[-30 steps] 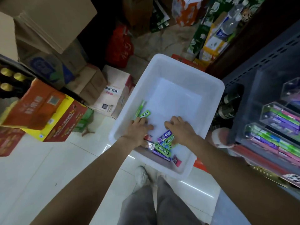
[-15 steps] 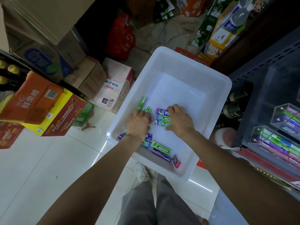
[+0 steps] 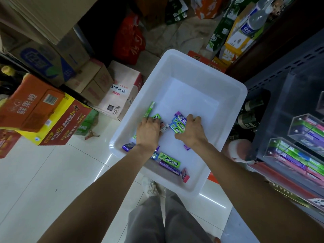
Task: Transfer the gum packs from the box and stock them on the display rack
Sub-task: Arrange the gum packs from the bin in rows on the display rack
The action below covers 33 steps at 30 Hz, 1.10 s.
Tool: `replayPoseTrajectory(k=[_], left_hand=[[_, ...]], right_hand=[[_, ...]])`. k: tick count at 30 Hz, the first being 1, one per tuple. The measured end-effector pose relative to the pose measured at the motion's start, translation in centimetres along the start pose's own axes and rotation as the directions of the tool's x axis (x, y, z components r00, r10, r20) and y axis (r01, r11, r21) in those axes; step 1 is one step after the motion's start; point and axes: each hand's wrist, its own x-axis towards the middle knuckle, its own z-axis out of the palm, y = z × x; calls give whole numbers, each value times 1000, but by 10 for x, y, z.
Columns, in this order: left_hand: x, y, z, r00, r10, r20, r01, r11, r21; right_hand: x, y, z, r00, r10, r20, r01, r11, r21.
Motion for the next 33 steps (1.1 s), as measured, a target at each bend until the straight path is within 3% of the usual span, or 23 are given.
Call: replayPoseTrajectory(k=[6,8,10,13,15,16,18,23,26,29,33], left_hand=[[-1,3,-3,999,-22,-29,16,980,-200],[1,5,-7,996,-73,-44,49,918,-395],[3,7,-12,985,-161,55,158,745,-648],[-1,11,-24,941,-166,296,334,288,-898],[-7,13,-36,904,-115,413,413,-23,-910],[-10,14,-44,892,-90,443,430,-133,-893],[-16,16,-57,891,-14,453,435,-255,-863],[-29,24,-87,955,34,296,298,-109,-948],[-35,35,-115,973,48,226,228,-59,-972],[-43,51,-139,983,36,181,182,-24,-983],[-56,85,-166,989,79,124,123,15,-992]], right_hand=[[-1,-4,0,999,33,-5,-33,998,57],[-4,-5,-2,999,42,13,-43,986,161],[-6,-5,-3,997,60,39,-69,960,272],[-10,-6,-7,998,61,19,-64,904,422],[-15,-10,-13,999,47,0,-42,886,461],[-19,-12,-17,999,35,-14,-24,882,470],[-29,-18,-27,999,12,-45,12,873,487],[-59,-29,-58,996,-34,-81,72,844,532],[-82,-29,-80,989,-73,-126,141,697,703],[-103,-24,-102,986,-23,-165,153,516,843],[-129,1,-134,954,41,-297,244,469,849]])
